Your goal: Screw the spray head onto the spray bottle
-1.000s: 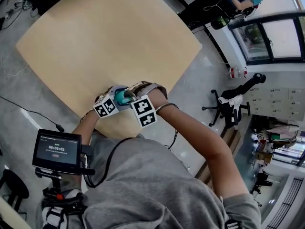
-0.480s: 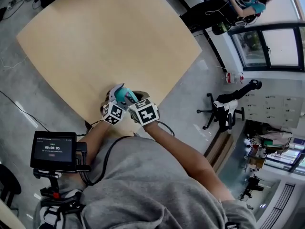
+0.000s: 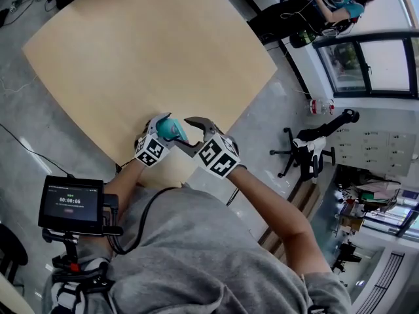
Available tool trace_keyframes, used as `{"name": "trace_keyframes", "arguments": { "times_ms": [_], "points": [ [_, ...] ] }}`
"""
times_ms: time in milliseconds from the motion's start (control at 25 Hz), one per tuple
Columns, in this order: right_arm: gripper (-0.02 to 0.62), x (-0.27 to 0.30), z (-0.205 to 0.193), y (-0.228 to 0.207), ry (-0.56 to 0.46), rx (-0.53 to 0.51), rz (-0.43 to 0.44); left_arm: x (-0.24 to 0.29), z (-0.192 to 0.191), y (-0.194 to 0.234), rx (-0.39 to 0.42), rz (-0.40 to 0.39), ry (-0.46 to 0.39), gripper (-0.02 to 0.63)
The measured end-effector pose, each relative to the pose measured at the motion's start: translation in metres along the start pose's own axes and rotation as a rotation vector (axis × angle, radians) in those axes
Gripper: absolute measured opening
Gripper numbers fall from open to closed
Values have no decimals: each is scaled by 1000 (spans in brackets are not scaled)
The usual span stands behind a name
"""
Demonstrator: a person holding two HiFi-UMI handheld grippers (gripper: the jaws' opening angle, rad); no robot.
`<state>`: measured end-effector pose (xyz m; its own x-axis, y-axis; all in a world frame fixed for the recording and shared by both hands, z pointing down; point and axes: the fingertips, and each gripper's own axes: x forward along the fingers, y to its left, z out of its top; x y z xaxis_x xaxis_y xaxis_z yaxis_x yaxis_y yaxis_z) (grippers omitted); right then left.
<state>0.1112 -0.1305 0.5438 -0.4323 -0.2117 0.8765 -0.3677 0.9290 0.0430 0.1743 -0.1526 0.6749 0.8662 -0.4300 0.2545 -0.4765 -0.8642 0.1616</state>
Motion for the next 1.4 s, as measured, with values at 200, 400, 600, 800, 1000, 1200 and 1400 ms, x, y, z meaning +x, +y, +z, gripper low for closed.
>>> {"name": "trace_keyframes", "arguments": {
  "times_ms": [200, 400, 600, 800, 1000, 1200, 1400],
  "points": [
    [242, -28, -4, 8, 166, -933, 167, -4, -8, -10, 51, -198, 23, 381],
    [242, 12, -32, 14, 305, -1391, 301, -7, -12, -12, 77, -276, 46, 382],
    [241, 53, -36, 15, 290, -1398, 323, -7, -14, -12, 76, -283, 58, 382],
    [191, 61, -36, 20, 263, -1371, 320, -7, -14, -13, 77, -294, 54, 382],
    [189, 50, -37, 21, 270, -1326, 316, -10, -10, -11, 80, -291, 47, 382],
    [188, 55, -35, 24, 265, -1213, 334, -12, -12, -11, 74, -292, 54, 382],
    [137, 61, -30, 19, 275, -946, 282, -10, -11, -7, 62, -272, 37, 382]
  ]
}}
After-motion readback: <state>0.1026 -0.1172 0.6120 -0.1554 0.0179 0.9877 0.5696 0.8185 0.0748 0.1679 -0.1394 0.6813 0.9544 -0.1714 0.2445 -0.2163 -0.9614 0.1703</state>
